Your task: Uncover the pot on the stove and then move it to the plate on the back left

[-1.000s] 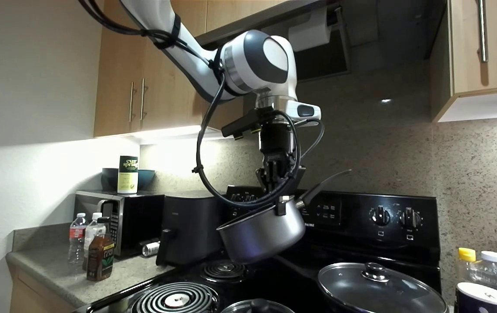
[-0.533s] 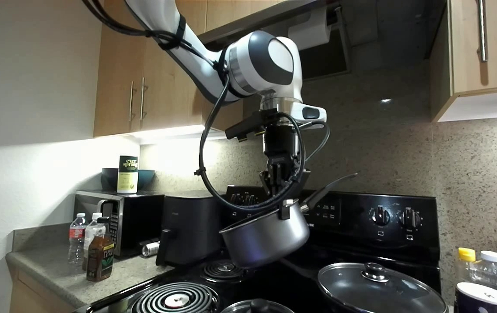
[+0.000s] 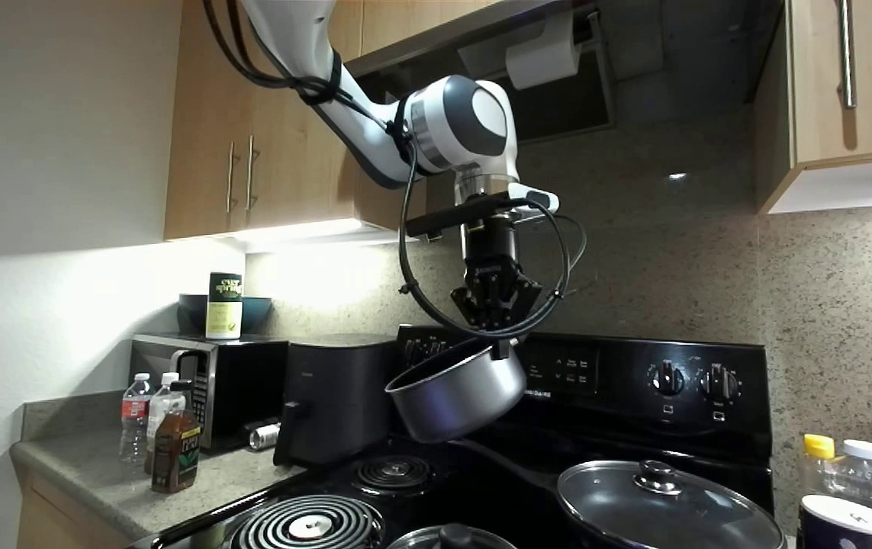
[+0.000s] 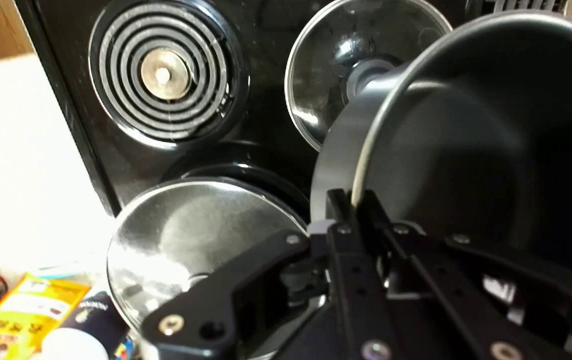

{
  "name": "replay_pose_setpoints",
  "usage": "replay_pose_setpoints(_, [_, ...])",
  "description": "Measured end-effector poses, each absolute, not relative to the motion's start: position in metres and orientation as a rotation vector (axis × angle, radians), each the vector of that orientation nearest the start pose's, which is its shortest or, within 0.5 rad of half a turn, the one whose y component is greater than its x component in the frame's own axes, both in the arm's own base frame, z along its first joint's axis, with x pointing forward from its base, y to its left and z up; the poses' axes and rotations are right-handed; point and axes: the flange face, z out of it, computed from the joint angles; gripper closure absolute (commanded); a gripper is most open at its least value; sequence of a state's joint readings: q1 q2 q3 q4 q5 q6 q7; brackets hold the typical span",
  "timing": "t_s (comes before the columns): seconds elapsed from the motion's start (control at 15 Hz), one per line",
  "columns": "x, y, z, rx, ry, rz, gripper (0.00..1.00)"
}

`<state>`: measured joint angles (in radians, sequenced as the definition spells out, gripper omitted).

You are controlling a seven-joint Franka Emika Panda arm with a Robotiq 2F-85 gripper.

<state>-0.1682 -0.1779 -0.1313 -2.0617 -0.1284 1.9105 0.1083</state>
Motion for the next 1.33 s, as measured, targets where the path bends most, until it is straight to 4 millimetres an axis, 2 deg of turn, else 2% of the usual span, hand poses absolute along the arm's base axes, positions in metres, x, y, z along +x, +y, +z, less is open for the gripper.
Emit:
replay_pose_setpoints(0.27, [0.509, -0.139, 0.522, -3.262, 0.273, -0.026, 0.98])
replay_pose_setpoints(0.33, [0.514, -0.132, 0.522, -3.276, 0.192, -0.02, 0.98])
replay_pose_setpoints(0.4, [0.517, -0.126, 0.521, -3.287, 0.111, -0.013, 0.92])
replay_pose_setpoints(0.53, [0.52, -0.115, 0.519, -3.299, -0.024, 0.0, 0.92])
replay_pose_setpoints(0.6, [0.521, -0.113, 0.519, -3.3, -0.048, 0.001, 0.92])
replay_pose_setpoints(0.67, [0.521, -0.113, 0.519, -3.301, -0.06, 0.002, 0.98])
replay_pose_setpoints(0.93, [0.523, -0.107, 0.51, -3.279, -0.07, 0.015, 0.98])
replay_pose_setpoints(1.13, [0.538, -0.07, 0.491, -3.245, -0.143, 0.016, 0.98])
replay_pose_setpoints(1.33, [0.558, -0.014, 0.466, -3.244, -0.171, -0.024, 0.98])
